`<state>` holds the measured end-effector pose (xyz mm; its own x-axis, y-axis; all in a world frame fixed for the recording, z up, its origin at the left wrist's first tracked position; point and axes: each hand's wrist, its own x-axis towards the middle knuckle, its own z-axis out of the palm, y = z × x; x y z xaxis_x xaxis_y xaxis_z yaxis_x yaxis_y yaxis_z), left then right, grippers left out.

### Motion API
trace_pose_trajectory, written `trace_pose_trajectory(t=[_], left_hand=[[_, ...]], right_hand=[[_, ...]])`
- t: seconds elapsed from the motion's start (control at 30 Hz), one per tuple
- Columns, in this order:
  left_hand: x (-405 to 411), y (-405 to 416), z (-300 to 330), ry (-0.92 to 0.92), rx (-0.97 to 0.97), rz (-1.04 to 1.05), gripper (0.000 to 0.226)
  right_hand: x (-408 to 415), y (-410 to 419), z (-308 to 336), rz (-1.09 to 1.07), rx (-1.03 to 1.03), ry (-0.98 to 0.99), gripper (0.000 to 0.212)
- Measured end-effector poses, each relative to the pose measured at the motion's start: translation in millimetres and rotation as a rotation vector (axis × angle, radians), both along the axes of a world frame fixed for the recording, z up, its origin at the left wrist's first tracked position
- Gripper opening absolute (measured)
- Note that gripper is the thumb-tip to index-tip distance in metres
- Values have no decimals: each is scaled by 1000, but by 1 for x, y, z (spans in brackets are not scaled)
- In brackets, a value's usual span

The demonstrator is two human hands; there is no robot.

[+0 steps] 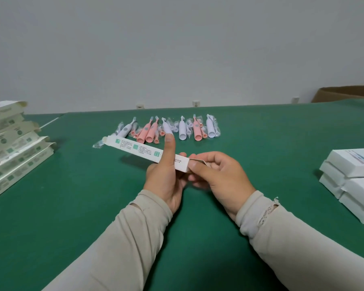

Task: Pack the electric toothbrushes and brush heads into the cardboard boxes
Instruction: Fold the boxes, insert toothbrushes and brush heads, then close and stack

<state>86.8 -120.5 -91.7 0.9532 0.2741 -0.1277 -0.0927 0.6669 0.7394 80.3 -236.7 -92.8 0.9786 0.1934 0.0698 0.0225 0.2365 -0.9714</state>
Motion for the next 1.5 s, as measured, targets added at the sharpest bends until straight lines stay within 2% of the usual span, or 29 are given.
trace_pose_trajectory(t=[0.23, 0.33, 0.47, 0.57, 0.7, 0.77, 0.9, 0.97, 1.13, 1.23, 1.27, 1.37, 1.5], left_hand=[[-4, -7, 0, -30, 76, -72, 61], [-7, -7, 5, -122, 52, -166, 41], [-10, 4, 11, -163, -19, -228, 64], [-11, 9, 15, -217, -95, -212, 63], [-13, 11, 18, -197, -123, -191, 81], [-11, 11, 15, -171, -94, -166, 77], [-5, 16, 14, -163, -79, -89, 58], [-3, 19, 13, -153, -125, -69, 58], [-4, 15, 11, -181, -61, -85, 56], [-4, 12, 10, -195, -56, -103, 70], [-5, 10, 10, -202, -61, -116, 65], [-7, 7, 9, -171, -121, -166, 26], [-5, 6, 8, -131, -104, -186, 35]], right_hand=[[0, -6, 5, 90, 119, 110, 17], [2, -8, 5, 164, 213, 168, 31], [1, -10, 8, 279, 263, 298, 34], [-1, -9, 8, 340, 188, 312, 35], [-7, -7, 7, 406, 68, 288, 29], [-11, -1, 5, 337, 18, 230, 22], [-10, 6, -4, -22, -329, -261, 10], [-9, 5, -3, -112, -334, -366, 9], [-7, 3, -3, -127, -316, -375, 12], [-6, 2, -4, -161, -288, -405, 15], [-6, 1, -4, -175, -285, -418, 15], [-6, -1, -5, -197, -279, -444, 15], [-7, -1, -4, -221, -342, -496, 16]])
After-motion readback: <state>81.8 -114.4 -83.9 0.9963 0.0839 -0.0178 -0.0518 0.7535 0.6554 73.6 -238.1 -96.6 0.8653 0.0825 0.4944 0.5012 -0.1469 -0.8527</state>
